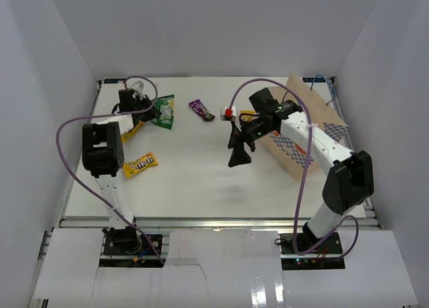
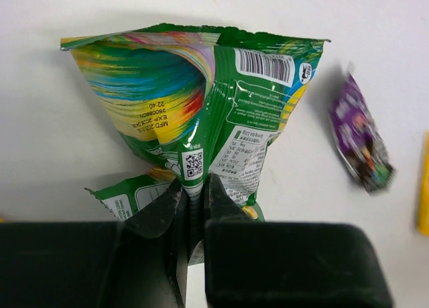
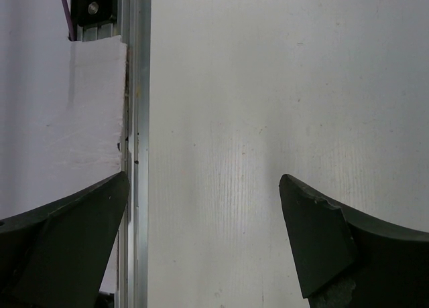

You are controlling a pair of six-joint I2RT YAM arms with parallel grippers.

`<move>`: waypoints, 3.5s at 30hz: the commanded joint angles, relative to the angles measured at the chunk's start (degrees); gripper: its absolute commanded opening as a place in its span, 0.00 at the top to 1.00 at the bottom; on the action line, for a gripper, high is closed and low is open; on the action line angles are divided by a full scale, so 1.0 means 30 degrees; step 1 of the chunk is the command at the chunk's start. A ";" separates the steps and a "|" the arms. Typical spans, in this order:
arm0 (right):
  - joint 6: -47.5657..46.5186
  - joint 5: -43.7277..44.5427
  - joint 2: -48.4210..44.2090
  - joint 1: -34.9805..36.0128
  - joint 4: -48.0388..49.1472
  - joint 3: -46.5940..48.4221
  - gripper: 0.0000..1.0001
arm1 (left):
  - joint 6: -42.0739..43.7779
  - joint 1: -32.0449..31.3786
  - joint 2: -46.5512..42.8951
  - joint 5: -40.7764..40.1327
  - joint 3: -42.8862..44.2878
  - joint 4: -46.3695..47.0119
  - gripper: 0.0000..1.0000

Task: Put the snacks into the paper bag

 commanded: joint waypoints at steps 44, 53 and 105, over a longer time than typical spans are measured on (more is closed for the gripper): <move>2.4610 0.2964 0.0346 0.4452 1.8598 -0.5540 0.55 | -1.1419 -0.5754 -2.6871 0.6645 -2.3630 0.6518 0.91; 2.0782 0.2523 -0.0092 0.4452 1.7491 -0.3404 0.78 | -1.1712 -0.5784 -2.7222 0.6996 -2.3309 0.6489 0.54; -0.2341 0.3431 -0.5894 -1.2276 0.3719 0.3807 0.85 | -0.3655 -0.5784 -2.9393 -0.3313 -1.5955 -0.9478 0.22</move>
